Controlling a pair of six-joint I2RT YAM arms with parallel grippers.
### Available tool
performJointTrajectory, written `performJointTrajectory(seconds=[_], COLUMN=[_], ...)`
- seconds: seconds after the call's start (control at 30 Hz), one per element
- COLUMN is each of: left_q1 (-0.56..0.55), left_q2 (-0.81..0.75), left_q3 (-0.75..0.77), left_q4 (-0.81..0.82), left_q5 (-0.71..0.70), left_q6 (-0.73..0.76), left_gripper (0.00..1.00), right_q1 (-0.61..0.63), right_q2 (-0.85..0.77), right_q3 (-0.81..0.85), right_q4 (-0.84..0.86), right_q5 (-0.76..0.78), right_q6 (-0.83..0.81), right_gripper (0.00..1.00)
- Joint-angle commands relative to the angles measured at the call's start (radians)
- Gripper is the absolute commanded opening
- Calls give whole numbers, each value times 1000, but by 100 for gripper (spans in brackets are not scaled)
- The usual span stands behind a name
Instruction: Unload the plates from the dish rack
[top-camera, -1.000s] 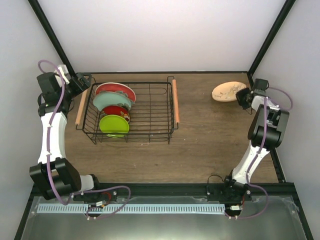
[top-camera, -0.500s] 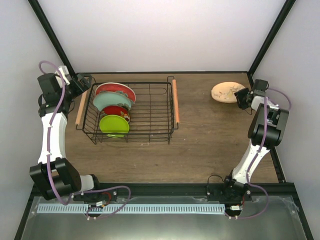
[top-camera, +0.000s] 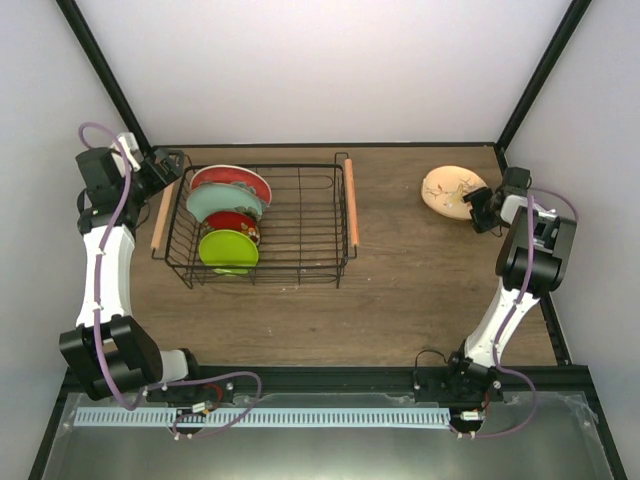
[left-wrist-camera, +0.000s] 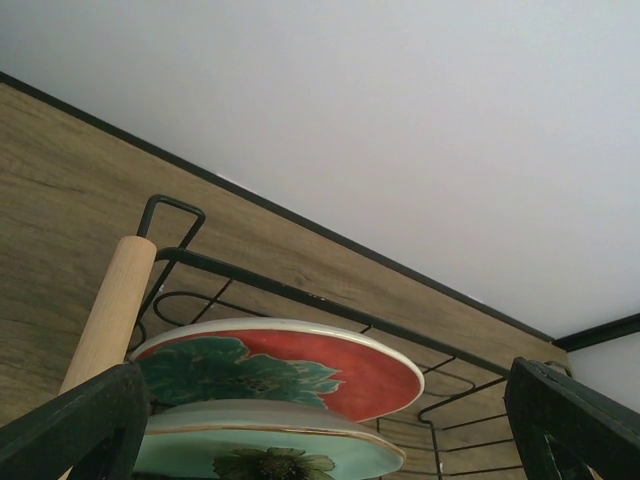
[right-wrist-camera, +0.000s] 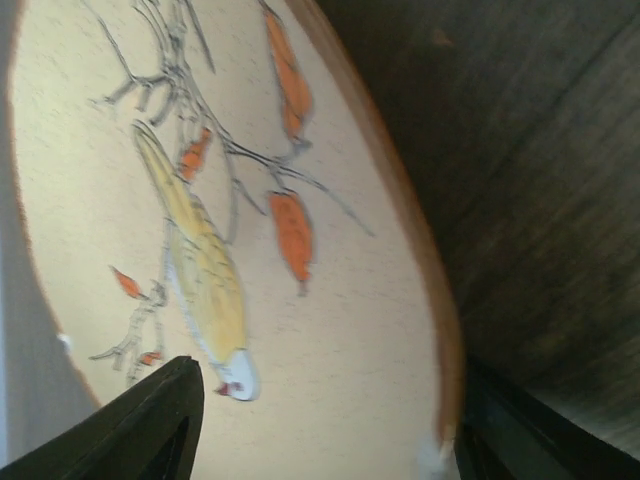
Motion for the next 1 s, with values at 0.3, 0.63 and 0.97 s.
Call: performJointTrajectory(seconds=[0.3, 0.63, 0.97], left_q1=[4, 3, 3], left_q2=[-35, -30, -26], left_q3=[-31, -35, -22], left_q4=[6, 6, 15], left_q5=[19, 16, 29], left_q6=[-3, 0, -9], left_gripper=[100, 100, 100], right_q1=[-2, 225, 639], right_q2=[-141, -567, -332], right_q3=[-78, -4, 404], right_q4=[-142, -132, 72], right_q5=[75, 98, -123], right_q6=[-83, -338, -733], right_gripper=[83, 100, 90])
